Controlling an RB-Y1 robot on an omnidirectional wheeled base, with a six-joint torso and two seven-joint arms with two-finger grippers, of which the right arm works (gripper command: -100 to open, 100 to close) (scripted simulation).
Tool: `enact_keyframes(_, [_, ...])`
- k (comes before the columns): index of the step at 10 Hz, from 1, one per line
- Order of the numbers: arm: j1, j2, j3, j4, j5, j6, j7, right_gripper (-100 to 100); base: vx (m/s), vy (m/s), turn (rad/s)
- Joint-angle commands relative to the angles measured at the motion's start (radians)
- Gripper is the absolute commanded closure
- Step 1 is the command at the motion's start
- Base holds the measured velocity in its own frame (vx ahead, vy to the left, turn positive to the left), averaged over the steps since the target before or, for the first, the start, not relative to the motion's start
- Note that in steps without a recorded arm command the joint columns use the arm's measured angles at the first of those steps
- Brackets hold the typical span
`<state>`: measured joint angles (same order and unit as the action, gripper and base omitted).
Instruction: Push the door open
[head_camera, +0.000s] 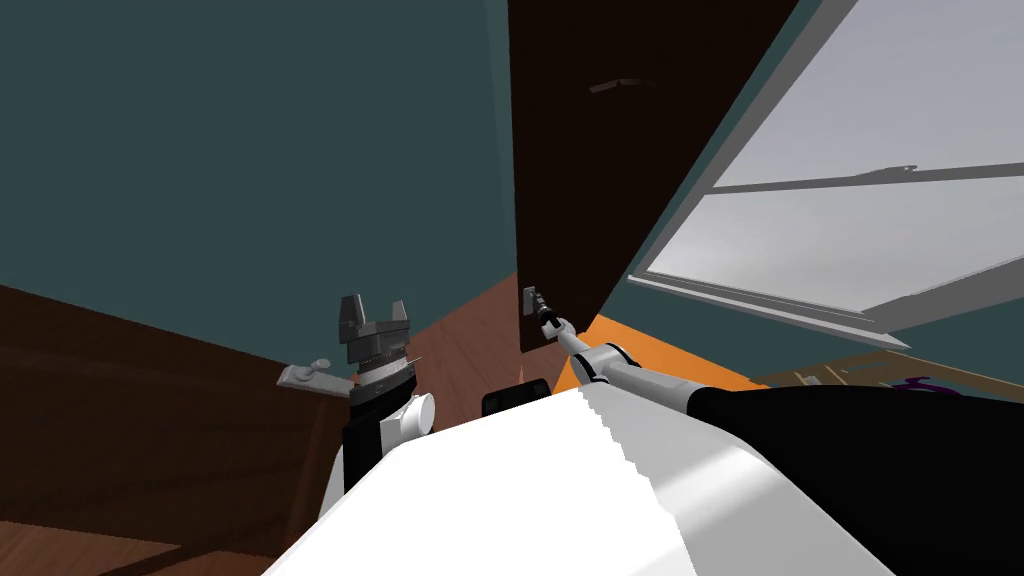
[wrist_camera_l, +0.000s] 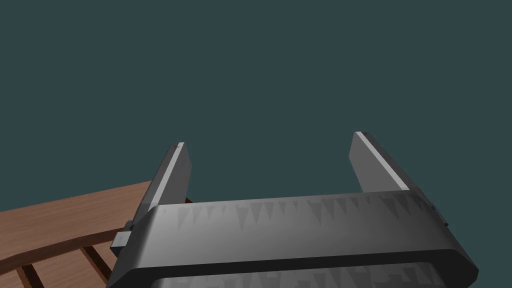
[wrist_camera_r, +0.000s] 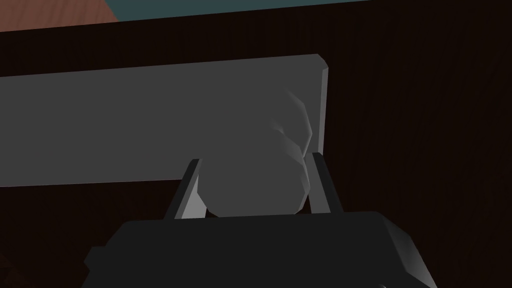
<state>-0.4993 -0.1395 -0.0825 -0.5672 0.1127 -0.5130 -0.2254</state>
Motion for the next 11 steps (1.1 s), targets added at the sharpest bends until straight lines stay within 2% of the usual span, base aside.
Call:
enact_keyframes(1, [0.006, -0.011, -0.015, -0.019, -0.006, 0.008, 0.005, 100, 0.179, 0.073, -0.05])
enact_keyframes(4, [0.007, -0.014, -0.023, -0.019, -0.009, 0.008, 0.008, 100, 0.126, 0.066, -0.021])
enact_keyframes(5, [0.01, -0.021, -0.04, -0.018, -0.016, 0.008, 0.016, 100, 0.102, 0.039, -0.043])
enact_keyframes(7, [0.012, -0.026, -0.054, -0.018, -0.021, 0.009, 0.022, 100, 0.165, 0.089, -0.051])
enact_keyframes(9, [0.012, -0.026, -0.054, -0.034, -0.021, 0.009, 0.022, 100, 0.091, 0.061, -0.027])
enact_keyframes(10, [0.012, -0.026, -0.054, -0.025, -0.021, 0.009, 0.022, 100, 0.007, 0.001, 0.022])
enact_keyframes(11, [0.016, -0.034, -0.074, -0.017, -0.029, 0.009, 0.031, 100, 0.119, 0.059, -0.047])
